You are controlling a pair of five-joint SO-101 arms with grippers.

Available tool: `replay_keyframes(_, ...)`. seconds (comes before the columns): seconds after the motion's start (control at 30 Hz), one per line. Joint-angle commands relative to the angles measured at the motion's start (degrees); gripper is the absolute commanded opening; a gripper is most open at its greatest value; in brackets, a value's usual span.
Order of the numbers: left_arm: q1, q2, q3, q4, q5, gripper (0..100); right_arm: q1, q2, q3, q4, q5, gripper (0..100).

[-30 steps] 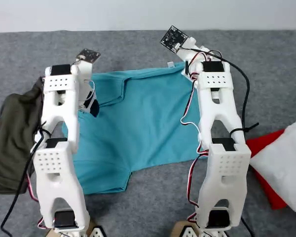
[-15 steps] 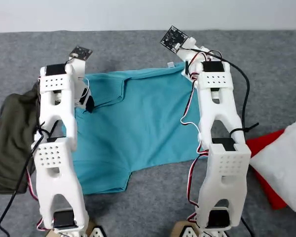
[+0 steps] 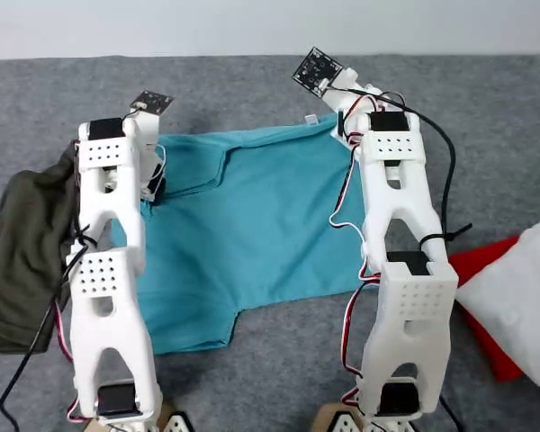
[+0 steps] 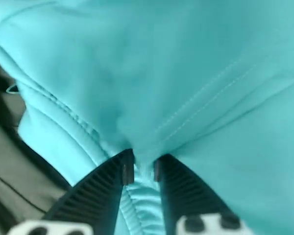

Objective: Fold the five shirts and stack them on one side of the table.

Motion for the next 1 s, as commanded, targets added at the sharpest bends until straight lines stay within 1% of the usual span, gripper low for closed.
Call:
replay_keyframes(0.0, 0.8, 0.5, -4.4, 2.3, 0.4, 4, 0.2, -1.1, -4.2, 0.4, 0.6, 0.9)
replay_keyframes(0.3, 1.0, 2.0, -9.9, 4.7, 0.4, 5, 0.2, -1.1, -4.2, 0.4, 0.6, 0.9)
replay_keyframes(0.47, 0.9, 2.0, -11.2, 5.2, 0.5, 14, 0.2, -1.1, -4.2, 0.4, 0.6, 0.9)
replay_keyframes(0.7, 0.9, 2.5, -11.0, 5.3, 0.4, 9, 0.2, -1.1, -4.2, 0.4, 0.5, 0.9)
replay_keyframes(0.97, 0.9, 2.6, -11.0, 5.2, 0.4, 6, 0.0, -1.1, -4.2, 0.4, 0.5, 0.9)
